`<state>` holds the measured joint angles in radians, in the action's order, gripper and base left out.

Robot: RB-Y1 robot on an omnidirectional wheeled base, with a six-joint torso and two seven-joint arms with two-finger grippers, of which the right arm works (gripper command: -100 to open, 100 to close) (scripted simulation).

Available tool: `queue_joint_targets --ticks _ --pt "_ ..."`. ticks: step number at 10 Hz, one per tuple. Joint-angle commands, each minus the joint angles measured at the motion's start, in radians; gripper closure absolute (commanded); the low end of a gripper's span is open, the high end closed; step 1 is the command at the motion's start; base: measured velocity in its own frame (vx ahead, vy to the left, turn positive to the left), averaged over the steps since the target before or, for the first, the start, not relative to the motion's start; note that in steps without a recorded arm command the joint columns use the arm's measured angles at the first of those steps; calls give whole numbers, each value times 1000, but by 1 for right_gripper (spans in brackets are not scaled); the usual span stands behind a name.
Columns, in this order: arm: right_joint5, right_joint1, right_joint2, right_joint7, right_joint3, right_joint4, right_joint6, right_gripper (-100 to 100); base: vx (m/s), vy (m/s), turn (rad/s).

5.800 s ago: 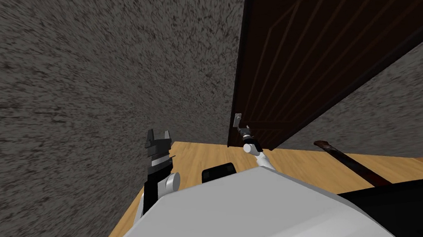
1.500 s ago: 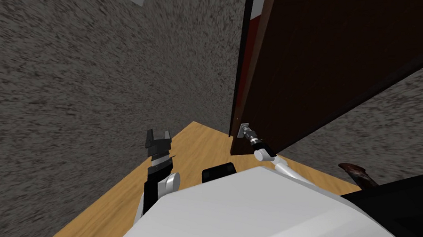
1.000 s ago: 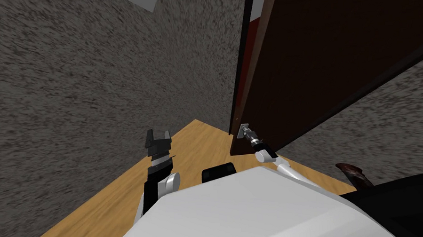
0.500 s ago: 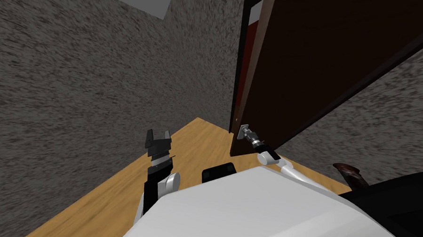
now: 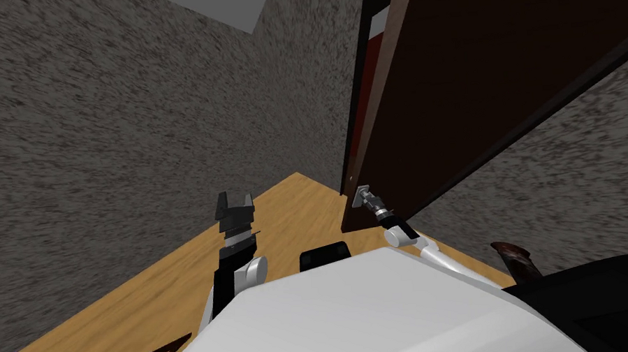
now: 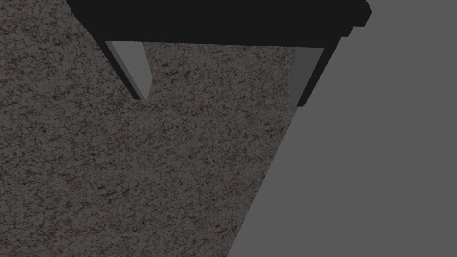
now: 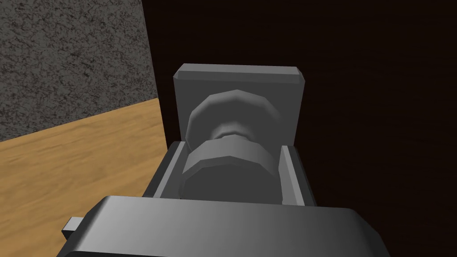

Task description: Pull the door open

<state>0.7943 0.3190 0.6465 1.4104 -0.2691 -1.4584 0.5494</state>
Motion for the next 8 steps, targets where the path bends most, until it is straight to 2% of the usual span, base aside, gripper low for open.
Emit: queue_joint_targets --ticks 1,8 --pt "-5 3 10 12 -11 -2 10 100 -185 -57 136" --pt "-23 17 65 68 -51 -2 57 100 -205 -74 130"
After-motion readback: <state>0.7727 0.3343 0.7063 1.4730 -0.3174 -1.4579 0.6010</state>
